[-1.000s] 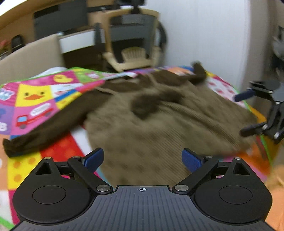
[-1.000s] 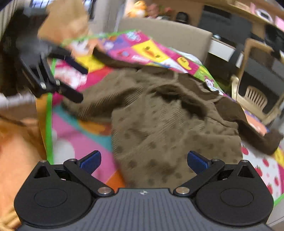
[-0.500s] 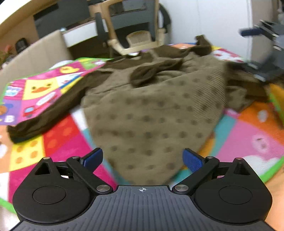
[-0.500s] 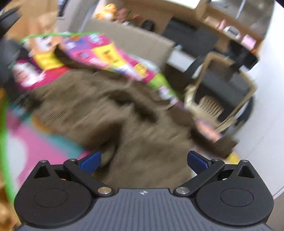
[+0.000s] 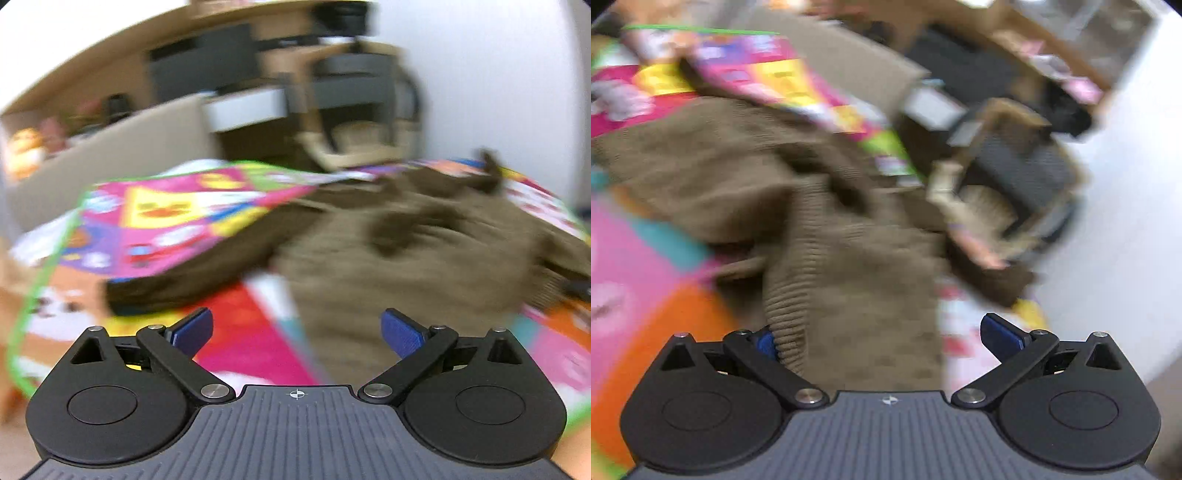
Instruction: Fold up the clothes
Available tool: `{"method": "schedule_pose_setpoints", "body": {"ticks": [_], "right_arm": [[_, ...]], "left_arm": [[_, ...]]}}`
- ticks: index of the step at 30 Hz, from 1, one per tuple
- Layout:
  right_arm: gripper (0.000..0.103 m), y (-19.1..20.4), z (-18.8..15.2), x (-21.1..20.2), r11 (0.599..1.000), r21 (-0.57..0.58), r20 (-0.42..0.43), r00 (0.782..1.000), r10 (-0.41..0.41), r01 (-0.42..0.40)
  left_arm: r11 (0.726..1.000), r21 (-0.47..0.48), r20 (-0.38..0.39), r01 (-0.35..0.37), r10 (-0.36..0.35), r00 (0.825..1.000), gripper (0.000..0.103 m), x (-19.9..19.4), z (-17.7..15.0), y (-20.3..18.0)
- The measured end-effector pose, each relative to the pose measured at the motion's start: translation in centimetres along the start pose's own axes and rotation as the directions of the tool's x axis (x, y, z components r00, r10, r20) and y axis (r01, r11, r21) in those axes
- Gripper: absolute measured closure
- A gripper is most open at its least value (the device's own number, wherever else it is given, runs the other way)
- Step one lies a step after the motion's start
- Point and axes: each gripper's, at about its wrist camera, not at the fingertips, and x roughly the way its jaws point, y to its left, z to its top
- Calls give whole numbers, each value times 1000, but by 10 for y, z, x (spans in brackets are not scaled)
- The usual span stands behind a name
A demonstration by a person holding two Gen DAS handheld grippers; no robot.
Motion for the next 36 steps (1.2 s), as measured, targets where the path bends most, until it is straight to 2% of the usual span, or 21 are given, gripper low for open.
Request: {"method": "schedule_pose_setpoints", "body": {"ticks": [3,4,6,9,13,15,18,21,22,24,26,28,30,32,34,36], "right_arm": [[0,-46,11,-7,969,238,45,996,-74,61],[0,-56,13,-11,960,274,60,995,-74,55],[0,-61,13,-14,964,259,70,995,-76,56],[0,-51,4,-10,977,209,39,998,-47,37],[0,-44,-5,-2,975,224,-3,1000,-5,6],[0,-46,-4,-2,971,239,1,1000,-14,13],[0,-54,1,-6,967,254,27,999,-27,19],[0,-54,11,-7,971,238,56,998,-27,13],[0,-53,18,-7,974,225,70,997,-28,11],[0,-52,30,-6,977,211,100,994,-37,15],[0,-56,43,-7,975,218,128,990,-58,29],[0,-63,54,-7,970,240,155,985,-73,35],[0,-66,61,-7,966,253,167,982,-91,47],[0,-70,63,-6,963,262,170,980,-105,57],[0,-74,64,-6,960,273,169,979,-111,62],[0,-77,60,-9,958,279,166,979,-119,69]], "left_arm": [[989,134,-51,65,-59,997,2,12,-12,-33],[982,173,-71,70,-58,996,2,17,-17,-42],[975,218,-103,52,-30,994,0,28,-26,-48],[981,192,-98,5,15,995,0,33,-30,-38],[975,184,-93,-124,143,985,0,40,-29,-16],[966,164,-84,-199,214,973,0,41,-26,1],[943,105,-63,-316,324,944,0,32,-18,24],[934,16,-54,-357,357,933,0,19,-11,45],[938,-14,-49,-346,345,937,0,12,-9,48],[971,-59,-19,-232,231,973,0,0,-1,42],[995,-27,32,-94,95,995,0,-7,9,17],[998,69,75,5,-11,997,0,-9,18,-20],[983,161,94,88,-104,990,0,-4,24,-55],[960,247,92,134,-161,983,0,4,25,-87],[933,342,93,114,-155,984,0,18,20,-115],[907,417,75,58,-98,992,0,40,11,-130]]}}
